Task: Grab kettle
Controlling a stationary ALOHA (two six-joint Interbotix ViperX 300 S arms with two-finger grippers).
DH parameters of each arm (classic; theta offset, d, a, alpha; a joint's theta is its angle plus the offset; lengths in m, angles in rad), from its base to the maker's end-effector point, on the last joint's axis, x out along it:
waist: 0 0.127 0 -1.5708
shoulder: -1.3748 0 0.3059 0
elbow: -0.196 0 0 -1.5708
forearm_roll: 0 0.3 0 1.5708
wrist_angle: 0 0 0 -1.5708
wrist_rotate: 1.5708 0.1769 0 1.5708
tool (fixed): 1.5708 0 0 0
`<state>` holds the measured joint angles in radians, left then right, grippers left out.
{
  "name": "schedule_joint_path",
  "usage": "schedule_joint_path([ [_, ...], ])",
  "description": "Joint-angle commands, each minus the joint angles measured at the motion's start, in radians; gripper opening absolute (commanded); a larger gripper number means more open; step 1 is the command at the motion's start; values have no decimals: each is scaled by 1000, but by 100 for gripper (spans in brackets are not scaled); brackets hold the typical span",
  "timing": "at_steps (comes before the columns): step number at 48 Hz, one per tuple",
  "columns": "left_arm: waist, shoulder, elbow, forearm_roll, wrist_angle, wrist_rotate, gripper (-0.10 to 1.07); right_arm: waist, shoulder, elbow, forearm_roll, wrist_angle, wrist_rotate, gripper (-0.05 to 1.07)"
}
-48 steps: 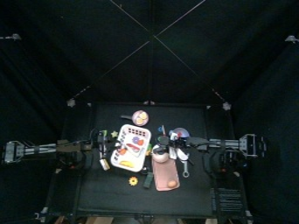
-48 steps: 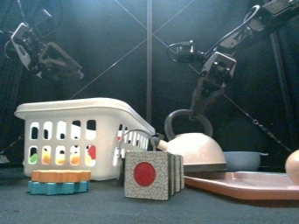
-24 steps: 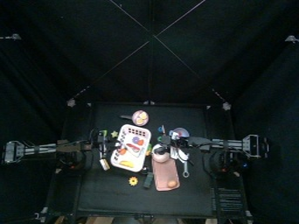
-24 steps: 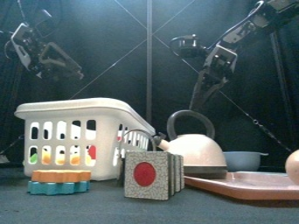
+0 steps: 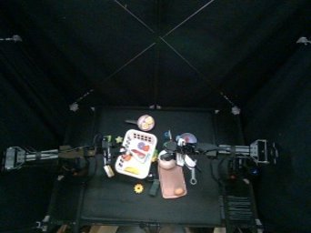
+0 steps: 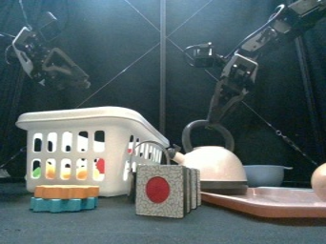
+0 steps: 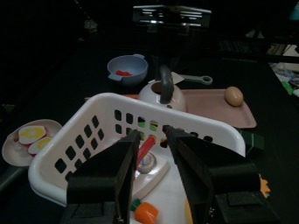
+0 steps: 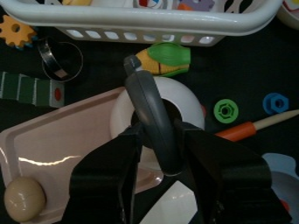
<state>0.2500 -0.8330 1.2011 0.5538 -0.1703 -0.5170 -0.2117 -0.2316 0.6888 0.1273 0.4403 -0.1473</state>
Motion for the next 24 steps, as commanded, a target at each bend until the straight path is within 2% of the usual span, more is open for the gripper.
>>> schedule_joint_path([
  [1,5,2,-14,-2,-5,-2,74,-2,11,-14,-5,-6,-3,74],
  [13,3,2,-12,-2,-3,-2,74,-6,44,-34,-15,18,-2,70],
  [24,3,2,-8,-2,-3,-2,74,-6,38,-48,-15,37,2,59],
])
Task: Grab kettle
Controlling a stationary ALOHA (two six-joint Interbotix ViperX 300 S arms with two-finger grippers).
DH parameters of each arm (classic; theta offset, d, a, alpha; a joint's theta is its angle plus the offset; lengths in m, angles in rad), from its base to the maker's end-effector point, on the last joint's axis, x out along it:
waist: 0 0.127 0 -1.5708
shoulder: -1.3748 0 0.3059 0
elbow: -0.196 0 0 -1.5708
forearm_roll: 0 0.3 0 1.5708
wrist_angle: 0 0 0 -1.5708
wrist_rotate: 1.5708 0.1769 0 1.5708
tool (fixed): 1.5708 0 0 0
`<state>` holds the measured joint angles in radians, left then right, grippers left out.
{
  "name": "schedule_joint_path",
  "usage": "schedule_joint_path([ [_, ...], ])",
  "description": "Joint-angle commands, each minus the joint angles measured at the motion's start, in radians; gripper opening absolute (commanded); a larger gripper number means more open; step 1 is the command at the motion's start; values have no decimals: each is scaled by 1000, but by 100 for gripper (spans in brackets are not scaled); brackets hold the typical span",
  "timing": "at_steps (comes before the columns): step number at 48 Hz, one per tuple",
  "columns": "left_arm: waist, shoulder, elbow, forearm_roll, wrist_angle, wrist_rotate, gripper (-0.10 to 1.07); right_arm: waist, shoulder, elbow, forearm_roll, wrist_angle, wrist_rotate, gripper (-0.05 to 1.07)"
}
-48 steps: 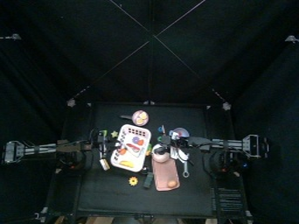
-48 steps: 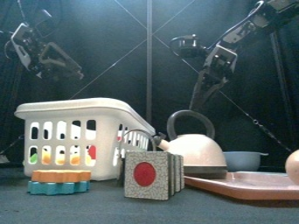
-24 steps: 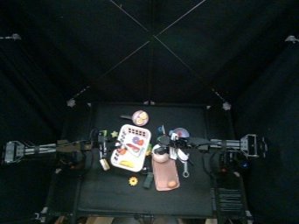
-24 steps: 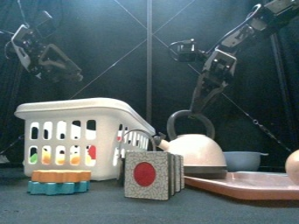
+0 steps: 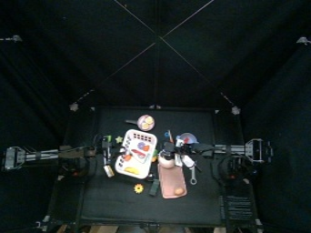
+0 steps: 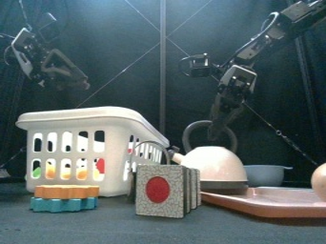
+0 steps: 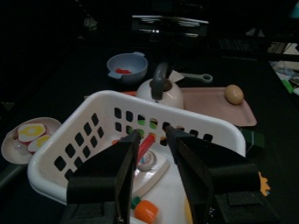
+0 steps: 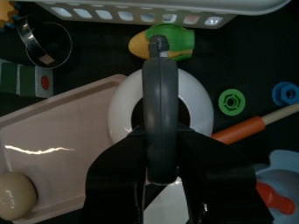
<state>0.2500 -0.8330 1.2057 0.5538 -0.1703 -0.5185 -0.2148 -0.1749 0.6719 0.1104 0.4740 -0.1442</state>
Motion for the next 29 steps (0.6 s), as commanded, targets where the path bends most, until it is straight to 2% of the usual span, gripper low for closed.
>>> schedule_joint_path([
  [1,5,2,-12,-2,-5,-2,74,-3,-20,-31,2,5,-2,59],
  [19,3,2,-12,-2,-2,0,74,-2,-107,-32,0,5,8,59],
  [29,5,2,-12,0,5,0,74,-2,-120,-26,3,5,9,59],
])
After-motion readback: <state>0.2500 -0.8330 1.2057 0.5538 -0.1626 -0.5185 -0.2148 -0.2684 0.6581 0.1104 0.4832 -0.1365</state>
